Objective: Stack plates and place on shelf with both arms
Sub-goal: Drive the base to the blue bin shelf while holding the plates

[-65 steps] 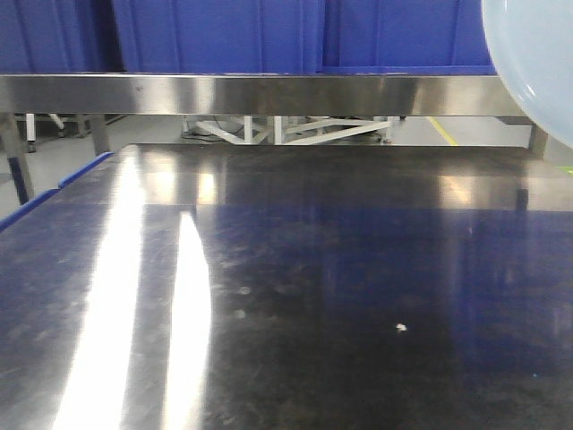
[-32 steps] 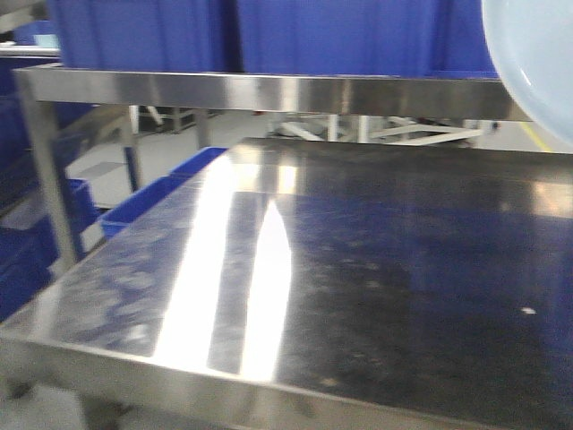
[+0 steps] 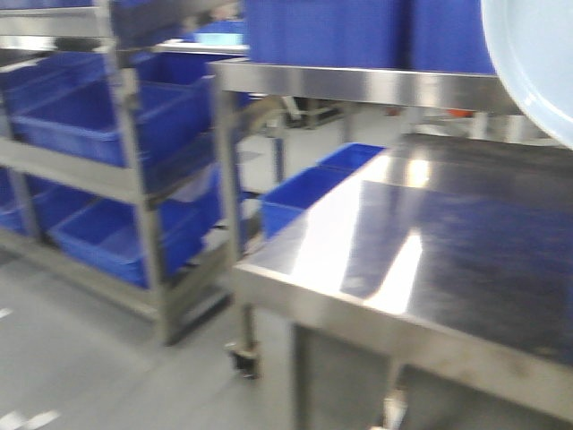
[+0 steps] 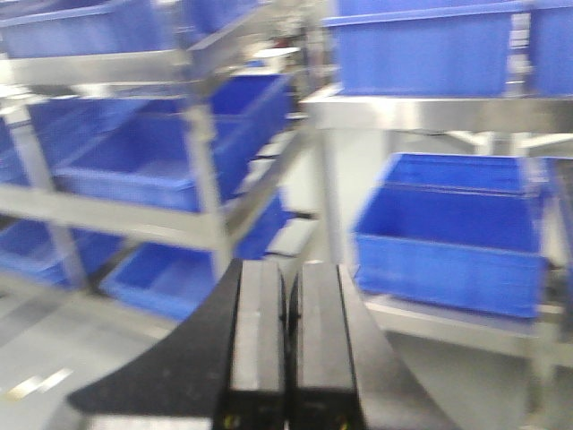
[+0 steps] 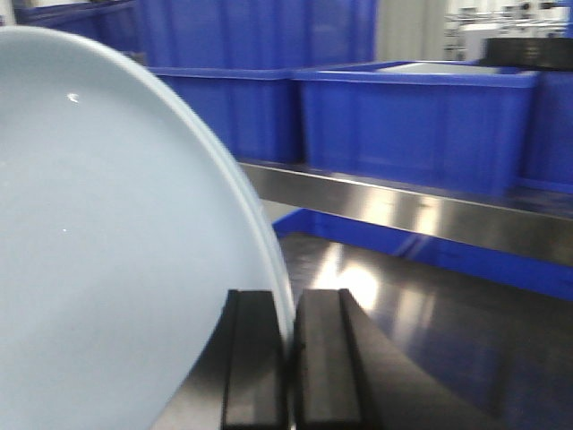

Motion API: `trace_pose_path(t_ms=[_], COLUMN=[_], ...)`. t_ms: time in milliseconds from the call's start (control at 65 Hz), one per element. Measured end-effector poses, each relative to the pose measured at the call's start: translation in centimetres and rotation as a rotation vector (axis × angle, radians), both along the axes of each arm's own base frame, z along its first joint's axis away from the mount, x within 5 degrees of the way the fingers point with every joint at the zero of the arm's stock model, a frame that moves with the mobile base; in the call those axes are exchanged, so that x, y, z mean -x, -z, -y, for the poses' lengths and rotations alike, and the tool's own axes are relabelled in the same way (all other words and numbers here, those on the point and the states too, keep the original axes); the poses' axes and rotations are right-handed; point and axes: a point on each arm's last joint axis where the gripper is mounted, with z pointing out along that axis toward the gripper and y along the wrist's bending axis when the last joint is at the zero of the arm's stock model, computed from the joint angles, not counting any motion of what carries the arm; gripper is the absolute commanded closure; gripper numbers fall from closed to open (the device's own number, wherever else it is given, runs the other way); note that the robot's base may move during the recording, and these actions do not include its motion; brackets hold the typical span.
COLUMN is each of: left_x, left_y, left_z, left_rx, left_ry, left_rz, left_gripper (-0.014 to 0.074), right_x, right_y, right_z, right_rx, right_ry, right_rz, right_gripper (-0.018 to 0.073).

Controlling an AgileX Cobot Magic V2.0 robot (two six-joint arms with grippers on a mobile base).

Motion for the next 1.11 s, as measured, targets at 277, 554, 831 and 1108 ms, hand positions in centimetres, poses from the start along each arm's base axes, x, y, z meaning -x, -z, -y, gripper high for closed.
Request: trace_pose_path(t_ms=[277,554,831,1108], left_x=[0.00,0.00,0.00,0.00], left_y=[0.00,0.00,0.00,0.00], left_z=[0.00,0.00,0.00,0.00], left_rx=[0.000,0.000,0.000,0.000], left_ry=[0.000,0.000,0.000,0.000], left_rz=[0.000,0.000,0.000,0.000], left_gripper=[0.0514,0.0514,0.0514,0.0514], right_x=[0.00,0.00,0.00,0.00], right_y=[0.00,0.00,0.00,0.00], right_z=[0.00,0.00,0.00,0.00], right_rx=[0.000,0.000,0.000,0.000], right_ry=[0.000,0.000,0.000,0.000], right_rz=[0.000,0.000,0.000,0.000], right_gripper=[0.0503,0.0503,0.0503,0.0503])
